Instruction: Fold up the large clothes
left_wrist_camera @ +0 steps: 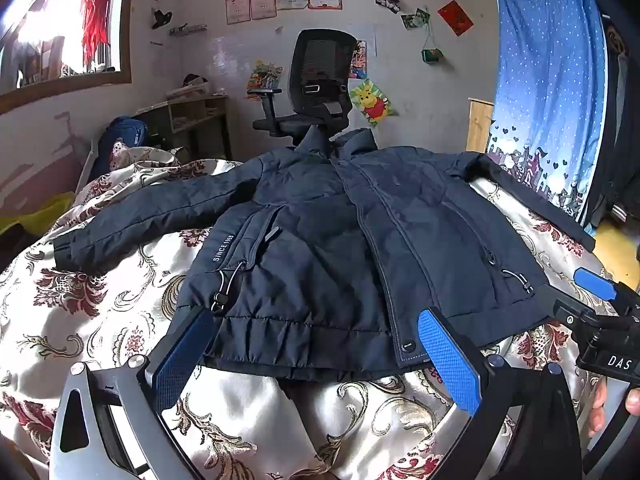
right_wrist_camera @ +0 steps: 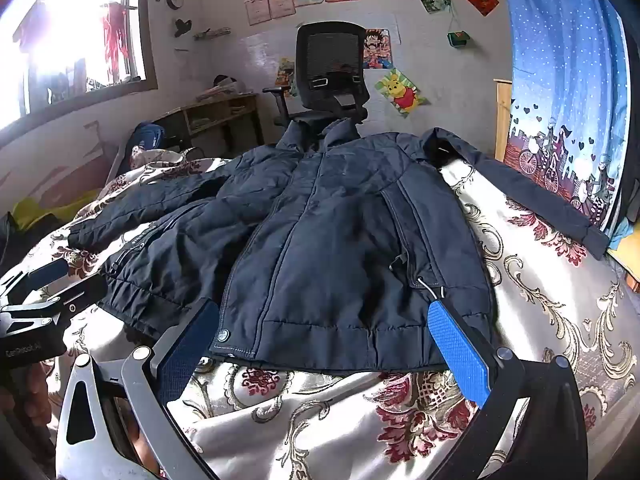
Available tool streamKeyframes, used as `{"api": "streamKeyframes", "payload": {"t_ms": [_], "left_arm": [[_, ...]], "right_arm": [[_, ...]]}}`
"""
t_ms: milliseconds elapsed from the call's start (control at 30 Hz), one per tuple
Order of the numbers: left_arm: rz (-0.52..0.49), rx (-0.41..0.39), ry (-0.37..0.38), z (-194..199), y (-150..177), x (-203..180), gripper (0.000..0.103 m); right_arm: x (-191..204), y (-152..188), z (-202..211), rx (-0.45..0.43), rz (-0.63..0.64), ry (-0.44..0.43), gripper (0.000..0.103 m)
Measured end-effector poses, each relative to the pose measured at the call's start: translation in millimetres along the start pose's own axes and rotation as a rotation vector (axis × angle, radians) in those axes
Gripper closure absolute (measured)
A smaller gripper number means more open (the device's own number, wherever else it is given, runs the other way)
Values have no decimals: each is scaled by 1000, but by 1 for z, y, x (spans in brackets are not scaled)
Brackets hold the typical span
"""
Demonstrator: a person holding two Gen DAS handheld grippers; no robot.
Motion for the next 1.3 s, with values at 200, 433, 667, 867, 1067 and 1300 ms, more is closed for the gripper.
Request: {"api": "streamKeyframes", "payload": {"t_ms": [200,433,667,867,1067,1300], "left_arm": [[-2,0,-1,0,0,0,0],[-2,0,-1,0,0,0,0],[-2,0,-1,0,0,0,0],[-3,0,-1,0,0,0,0],[-3,0,-1,0,0,0,0],[-3,0,-2,0,0,0,0]], "right_arm": [[0,0,-1,-4,0,-1,1],[0,0,-1,-1,-2,-2,1],[0,0,-2,0,-3,-3,1],[0,1,-2,0,-5,-3,1],[0,2,-3,2,-5,-3,1],[0,2,-3,4,-6,-3,1]]}}
Point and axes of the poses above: each gripper's, at about its wrist camera, not at the fingertips, and z roughly against the way its jaws point, x to its left, y to its underside, the point moved 10 cm from there along -z, roughly the way its jaws point, and after that the axes turned 11 degrees about -z, right-handed, at the moved point
